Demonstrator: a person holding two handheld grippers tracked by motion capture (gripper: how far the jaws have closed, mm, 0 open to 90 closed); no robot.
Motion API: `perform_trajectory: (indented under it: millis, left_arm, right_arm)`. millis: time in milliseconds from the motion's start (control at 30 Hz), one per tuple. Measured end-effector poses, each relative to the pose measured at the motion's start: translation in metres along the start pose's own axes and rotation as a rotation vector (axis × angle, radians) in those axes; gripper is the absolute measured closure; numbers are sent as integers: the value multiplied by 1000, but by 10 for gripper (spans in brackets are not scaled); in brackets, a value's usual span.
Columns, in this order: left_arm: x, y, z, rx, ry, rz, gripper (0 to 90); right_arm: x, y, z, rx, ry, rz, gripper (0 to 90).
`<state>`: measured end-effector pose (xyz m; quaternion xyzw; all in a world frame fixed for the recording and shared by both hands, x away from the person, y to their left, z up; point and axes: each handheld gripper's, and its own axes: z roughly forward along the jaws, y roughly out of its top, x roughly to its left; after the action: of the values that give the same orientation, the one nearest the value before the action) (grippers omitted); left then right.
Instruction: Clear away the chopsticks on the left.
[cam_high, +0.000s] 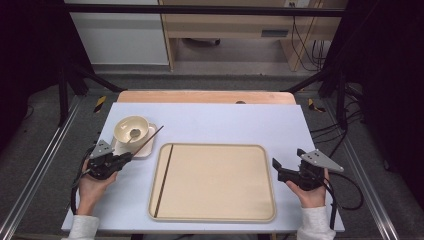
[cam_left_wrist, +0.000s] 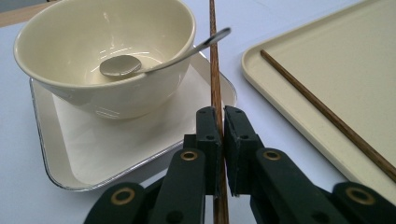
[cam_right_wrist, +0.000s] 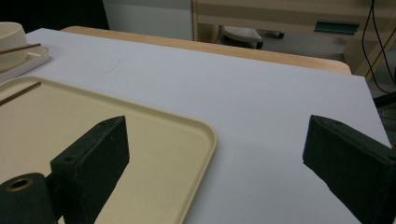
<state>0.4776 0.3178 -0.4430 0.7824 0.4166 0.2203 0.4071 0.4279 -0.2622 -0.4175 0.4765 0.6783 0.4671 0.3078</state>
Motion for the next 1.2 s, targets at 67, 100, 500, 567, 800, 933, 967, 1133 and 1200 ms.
perform_trajectory:
  millis: [67,100,500,567,800,933,967,1133,1200]
  left_arm:
    - [-2,0,-2,-3,2,0,852]
    - [-3,1,-3,-1,3,3,852]
    - [-22,1,-21,-33,19,19,852]
    - [-25,1,-23,-43,21,15,852]
    - [-36,-1,-26,-42,31,14,852]
    - [-43,-1,-27,-49,43,0,852]
    - [-46,-1,-28,-50,48,0,851]
    - [-59,0,-31,-66,66,-10,851]
    - [-64,0,-32,-74,77,-19,851]
  right_arm:
    - [0,0,0,0,0,0,73]
    - [0,0,0,-1,0,1,73]
    - [-1,0,-1,0,-5,7,69]
    - [-1,0,-1,-1,-6,7,68]
    - [-1,0,-2,0,-5,8,66]
    - [-1,1,-2,-4,-7,9,66]
    - [-1,1,-3,-5,-9,9,66]
    - [-1,1,-3,-4,-6,10,66]
    - [-1,1,-2,-4,-6,4,66]
